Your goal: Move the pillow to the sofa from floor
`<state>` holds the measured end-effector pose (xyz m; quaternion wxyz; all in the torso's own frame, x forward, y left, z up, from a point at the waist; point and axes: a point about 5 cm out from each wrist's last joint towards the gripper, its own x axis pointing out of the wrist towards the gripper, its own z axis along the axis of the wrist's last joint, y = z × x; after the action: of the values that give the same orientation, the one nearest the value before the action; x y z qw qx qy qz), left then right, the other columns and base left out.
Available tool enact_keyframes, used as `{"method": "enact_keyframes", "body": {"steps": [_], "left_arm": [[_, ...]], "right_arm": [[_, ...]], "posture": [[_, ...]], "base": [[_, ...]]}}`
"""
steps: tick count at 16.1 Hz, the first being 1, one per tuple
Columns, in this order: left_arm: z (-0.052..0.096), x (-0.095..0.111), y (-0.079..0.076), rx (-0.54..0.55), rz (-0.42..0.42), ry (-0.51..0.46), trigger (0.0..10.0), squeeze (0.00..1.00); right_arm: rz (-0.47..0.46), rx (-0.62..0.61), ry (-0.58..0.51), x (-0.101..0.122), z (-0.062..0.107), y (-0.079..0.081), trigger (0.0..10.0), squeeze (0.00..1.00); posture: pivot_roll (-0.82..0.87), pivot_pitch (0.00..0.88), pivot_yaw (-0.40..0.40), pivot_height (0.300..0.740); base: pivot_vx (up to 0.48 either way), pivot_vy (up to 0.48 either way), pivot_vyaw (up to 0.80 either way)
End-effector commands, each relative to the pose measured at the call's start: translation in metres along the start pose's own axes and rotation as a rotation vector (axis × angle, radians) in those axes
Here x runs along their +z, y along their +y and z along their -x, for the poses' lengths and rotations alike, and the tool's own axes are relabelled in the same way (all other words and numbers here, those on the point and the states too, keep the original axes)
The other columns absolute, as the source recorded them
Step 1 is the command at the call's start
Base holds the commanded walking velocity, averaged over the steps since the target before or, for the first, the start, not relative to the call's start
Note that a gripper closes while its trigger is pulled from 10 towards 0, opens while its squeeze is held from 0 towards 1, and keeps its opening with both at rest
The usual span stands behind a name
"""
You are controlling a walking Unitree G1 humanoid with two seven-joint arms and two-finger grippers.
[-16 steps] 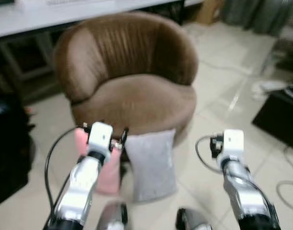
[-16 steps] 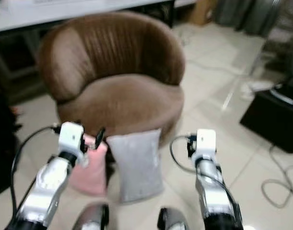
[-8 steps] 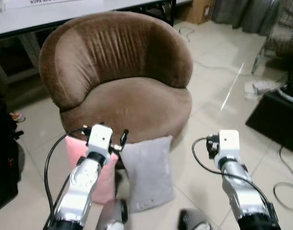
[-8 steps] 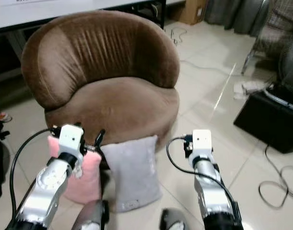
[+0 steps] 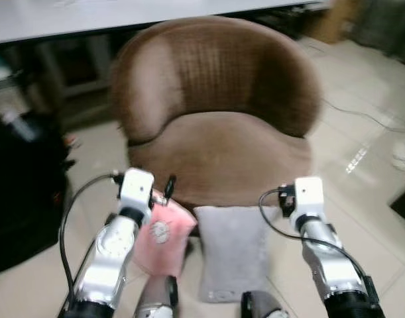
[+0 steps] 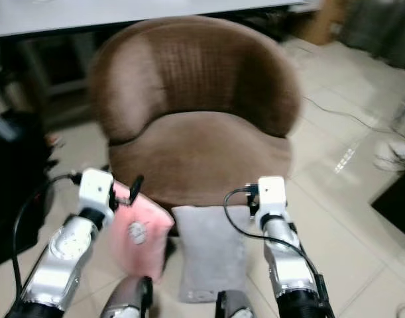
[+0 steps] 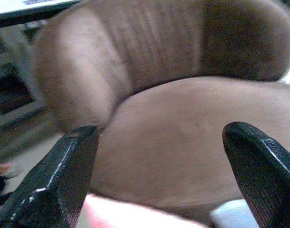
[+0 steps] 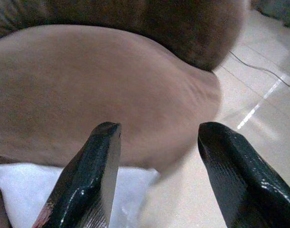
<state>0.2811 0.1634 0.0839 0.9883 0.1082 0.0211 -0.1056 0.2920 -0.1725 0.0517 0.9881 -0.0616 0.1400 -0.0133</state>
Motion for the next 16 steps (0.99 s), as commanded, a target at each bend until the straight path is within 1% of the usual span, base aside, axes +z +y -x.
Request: {"method": "enact_keyframes", "body": {"steps": [1,3,4,5,7,8,10,12,14,16], "left_arm": [[0.0,-0.003,0.002,0.002,-0.01,0.02,10.0,0.0],[-0.002,-0.002,0.003,0.005,-0.015,0.015,10.0,0.0],[-0.002,-0.002,0.004,0.008,-0.01,0.013,10.0,0.0],[-0.002,-0.003,0.003,-0.006,-0.023,0.017,10.0,0.0],[-0.004,-0.001,0.004,-0.005,-0.029,0.011,10.0,0.0],[-0.006,0.002,0.006,0.006,-0.035,0.003,10.0,0.0],[-0.009,0.006,0.008,0.01,-0.041,-0.009,10.0,0.0],[-0.008,0.006,0.01,0.016,-0.043,-0.008,10.0,0.0],[-0.007,0.005,0.011,0.019,-0.05,-0.005,10.0,0.0],[-0.004,0.001,0.015,0.032,-0.034,0.021,10.0,0.0]], "right_arm": [[-0.013,0.011,0.005,-0.002,0.0,0.005,10.0,0.0],[0.018,0.022,-0.016,0.0,0.002,0.005,10.0,0.0],[0.013,0.021,-0.015,-0.002,0.003,0.006,10.0,0.0],[0.007,0.015,-0.011,-0.004,0.004,0.005,10.0,0.0],[0.005,0.018,-0.017,-0.004,0.004,0.005,10.0,0.0],[0.011,0.026,-0.023,-0.002,0.002,0.006,10.0,0.0],[0.009,0.038,-0.025,0.0,-0.001,0.01,10.0,0.0],[0.001,0.059,-0.023,0.002,-0.004,0.017,10.0,0.0],[-0.002,0.065,-0.022,0.002,-0.005,0.019,10.0,0.0],[-0.023,0.078,-0.016,0.002,-0.006,0.022,10.0,0.0]], "posture": [[0.1,0.0,0.009,0.627],[0.09,0.0,0.023,0.627],[0.09,0.0,0.033,0.627],[0.09,0.0,0.034,0.627],[0.1,0.0,0.028,0.627],[0.13,0.0,0.011,0.627],[0.13,0.0,0.011,0.627],[0.17,0.0,-0.008,0.627],[0.18,0.0,-0.012,0.627],[0.19,0.0,-0.009,0.627]], "base": [[0.0,0.0,0.0],[0.0,0.0,0.0],[0.0,0.0,0.0],[0.0,0.0,0.0],[0.0,0.0,0.0],[0.0,0.0,0.0],[0.0,0.0,0.0],[0.0,0.0,0.0],[0.0,0.0,0.0],[0.0,0.0,0.0]]}}
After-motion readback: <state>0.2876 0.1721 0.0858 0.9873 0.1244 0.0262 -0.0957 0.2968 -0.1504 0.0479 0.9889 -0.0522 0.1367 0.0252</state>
